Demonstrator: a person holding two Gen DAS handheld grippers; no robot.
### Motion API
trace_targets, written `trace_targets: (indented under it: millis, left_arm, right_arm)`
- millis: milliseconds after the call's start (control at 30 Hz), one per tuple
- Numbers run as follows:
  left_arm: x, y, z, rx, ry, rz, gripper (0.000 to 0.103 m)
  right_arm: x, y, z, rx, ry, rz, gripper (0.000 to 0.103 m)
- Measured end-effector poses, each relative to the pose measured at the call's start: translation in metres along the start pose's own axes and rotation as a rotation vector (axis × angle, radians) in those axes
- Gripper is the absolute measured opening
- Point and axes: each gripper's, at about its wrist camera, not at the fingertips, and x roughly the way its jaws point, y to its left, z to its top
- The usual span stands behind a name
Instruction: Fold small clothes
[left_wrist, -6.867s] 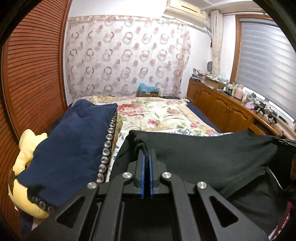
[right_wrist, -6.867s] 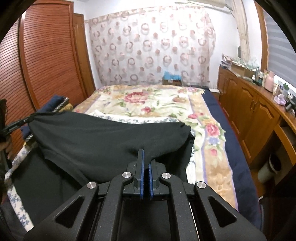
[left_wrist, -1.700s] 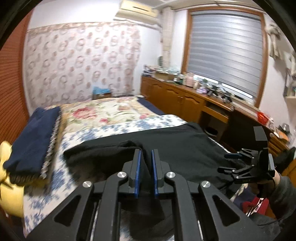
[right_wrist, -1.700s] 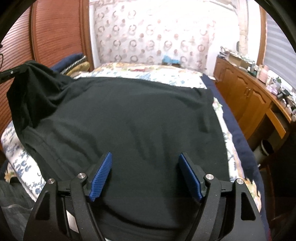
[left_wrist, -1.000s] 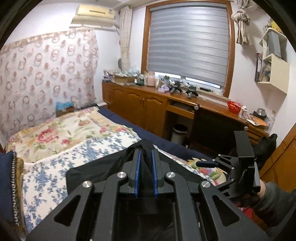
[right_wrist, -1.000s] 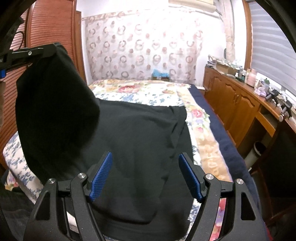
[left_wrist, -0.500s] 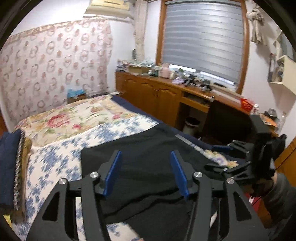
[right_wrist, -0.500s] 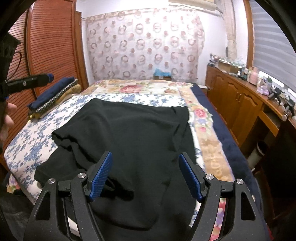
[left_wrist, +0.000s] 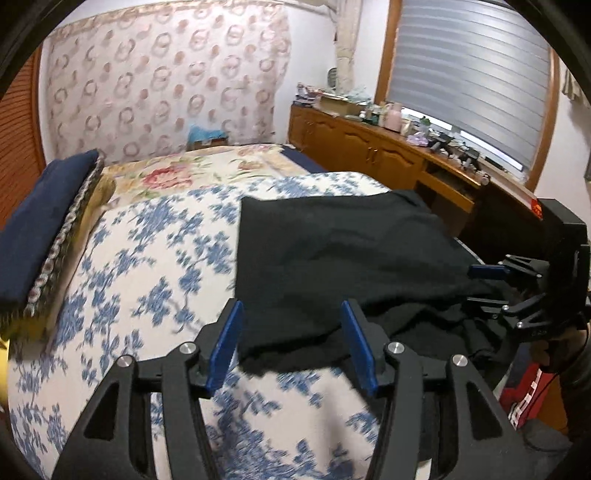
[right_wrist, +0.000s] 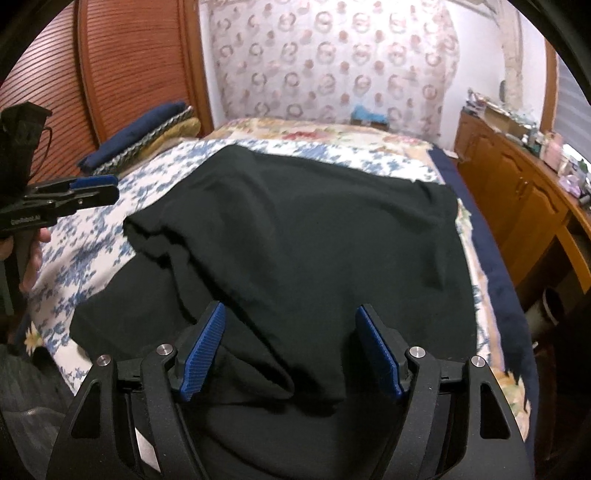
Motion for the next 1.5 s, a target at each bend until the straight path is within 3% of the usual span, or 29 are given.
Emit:
trace_targets:
  millis: [200, 267, 567, 833, 1033, 1200, 1300, 1367, 1400, 1500]
  left_arm:
    - [-0.002, 0.011, -0.007, -0.018, 0.004, 0.04, 0.054]
    - [-0.002, 0.015, -0.008, -0.024, 0.006, 0.038, 0.054]
    - [-0.001, 0.016, -0.012, -0.032, 0.011, 0.035, 0.054]
    - [-0.001, 0.015, -0.012, -0.031, 0.011, 0.034, 0.054]
    - [-0.003, 0.01, -0.011, -0.02, 0.003, 0.031, 0.054]
    - [-0.007, 0.005, -0.009, -0.013, -0.009, 0.023, 0.054]
    - [-0.01, 0.003, -0.007, -0.012, -0.023, 0.016, 0.054]
    - [-0.012, 0.001, -0.006, -0.009, -0.031, 0.016, 0.054]
    - [-0.013, 0.0, -0.005, -0.008, -0.035, 0.016, 0.054]
    - [-0.014, -0.001, -0.004, -0.006, -0.046, 0.017, 0.054]
  right_arm:
    - [0.007, 0.0, -0.005, 0.008, 0.025, 0.036, 0.064]
    - [0.007, 0.0, -0.006, 0.007, 0.024, 0.07, 0.046]
    - [0.0, 0.006, -0.004, -0.03, 0.011, 0.107, 0.01]
    - [-0.042, 0.013, 0.017, -0.015, -0.133, 0.159, 0.008]
    - [-0.071, 0.013, 0.031, -0.023, -0.199, 0.144, 0.008]
    - [-0.089, -0.005, 0.028, -0.011, -0.185, 0.069, 0.008]
    - [-0.083, -0.026, 0.014, 0.009, -0.107, 0.016, 0.01]
    - [-0.075, -0.039, 0.002, 0.039, -0.066, -0.05, 0.02]
    - [-0.071, -0.046, -0.003, 0.055, -0.049, -0.062, 0.021]
    - [-0.069, -0.052, -0.008, 0.071, -0.046, -0.082, 0.037]
